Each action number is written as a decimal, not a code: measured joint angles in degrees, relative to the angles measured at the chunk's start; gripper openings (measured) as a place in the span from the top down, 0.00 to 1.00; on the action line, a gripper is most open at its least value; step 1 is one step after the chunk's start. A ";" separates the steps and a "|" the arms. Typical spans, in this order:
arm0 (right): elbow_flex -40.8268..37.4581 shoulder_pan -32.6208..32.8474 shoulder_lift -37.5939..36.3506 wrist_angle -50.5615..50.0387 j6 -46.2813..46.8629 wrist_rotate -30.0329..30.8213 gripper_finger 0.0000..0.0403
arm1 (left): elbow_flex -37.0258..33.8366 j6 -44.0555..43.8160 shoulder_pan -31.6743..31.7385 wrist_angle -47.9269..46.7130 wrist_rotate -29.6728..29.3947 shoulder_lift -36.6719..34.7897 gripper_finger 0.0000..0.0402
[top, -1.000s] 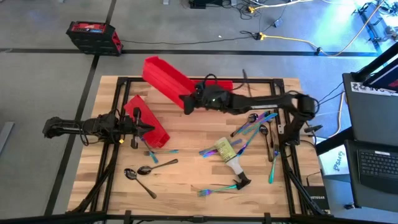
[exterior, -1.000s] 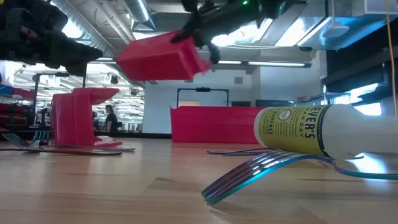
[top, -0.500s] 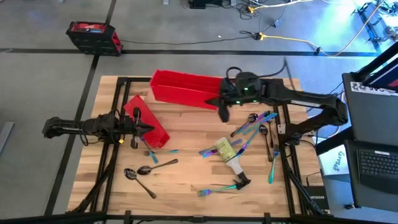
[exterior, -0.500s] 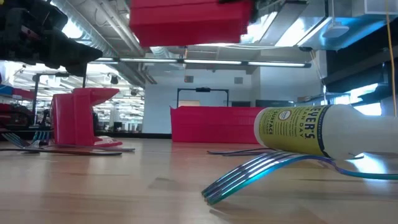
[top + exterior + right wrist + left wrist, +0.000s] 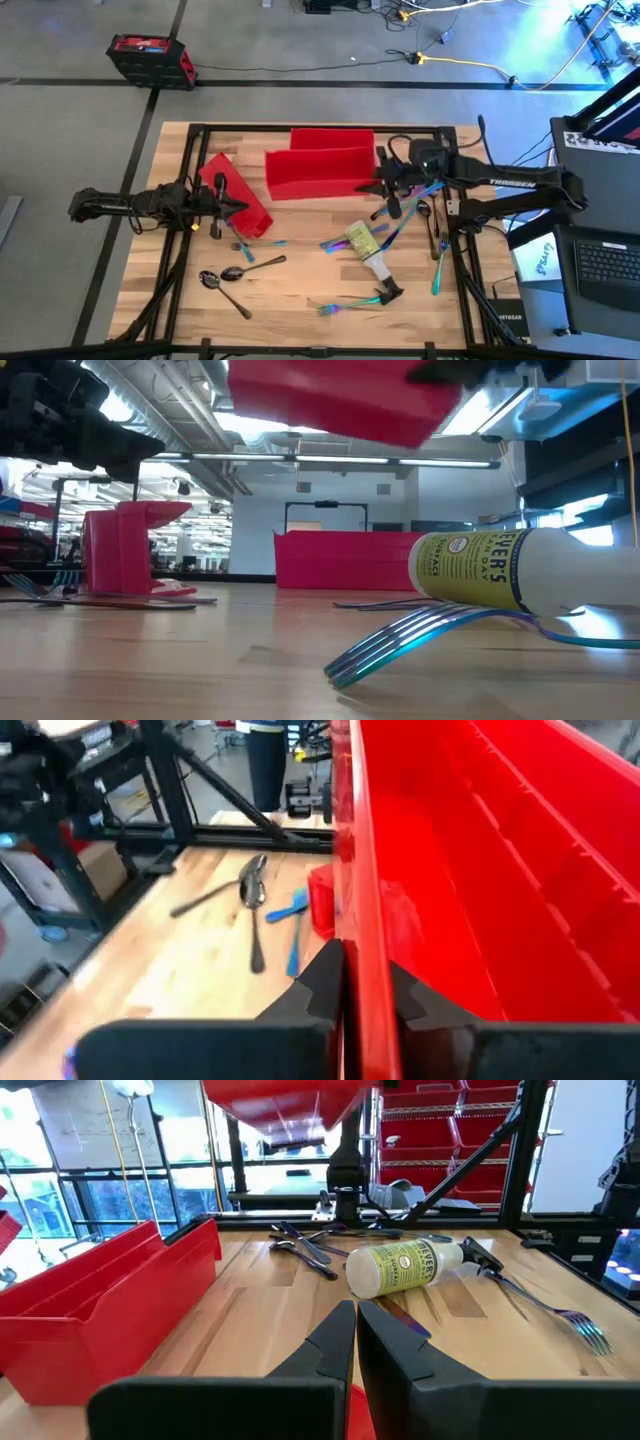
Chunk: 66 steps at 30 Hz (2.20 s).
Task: Sort silverware
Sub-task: Prepare the red bins
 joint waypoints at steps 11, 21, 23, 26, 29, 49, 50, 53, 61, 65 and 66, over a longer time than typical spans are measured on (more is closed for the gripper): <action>-19.18 -0.18 0.03 15.50 -4.38 5.18 1.00 | 0.00 0.00 0.01 0.01 0.00 -0.01 1.00; -31.70 -1.24 0.31 28.49 -2.87 9.79 1.00 | 0.01 0.01 0.02 -0.02 0.00 -0.01 1.00; -32.90 -1.24 0.34 29.57 -2.27 11.11 1.00 | 0.01 0.00 0.02 0.01 0.00 -0.01 1.00; -33.43 -1.17 0.35 30.79 -2.37 11.54 1.00 | 0.00 0.00 -0.01 -0.02 0.00 -0.01 1.00; -33.37 -1.13 0.86 31.19 -3.09 11.46 1.00 | 0.02 0.00 0.02 0.01 0.00 -0.01 1.00; -31.91 -1.13 22.62 49.17 -4.43 10.34 1.00 | 0.01 0.00 0.00 -0.02 0.00 -0.01 1.00; -31.93 -1.13 23.54 49.97 -4.07 10.34 1.00 | 0.02 0.00 -0.01 -0.02 0.00 0.00 1.00; -31.67 -1.13 25.49 52.27 -3.92 11.41 1.00 | 0.02 0.00 0.02 -0.02 0.00 -0.01 1.00; -30.25 -1.13 27.19 51.80 -3.75 12.99 1.00 | 0.00 0.00 0.02 -0.02 0.00 -0.01 1.00; -30.23 -1.13 27.19 51.47 -3.75 12.99 1.00 | 0.02 0.00 0.01 -0.02 0.00 0.00 1.00; -30.23 -1.13 27.19 51.22 -3.75 13.00 1.00 | 0.02 0.00 -0.01 -0.02 0.00 -0.01 1.00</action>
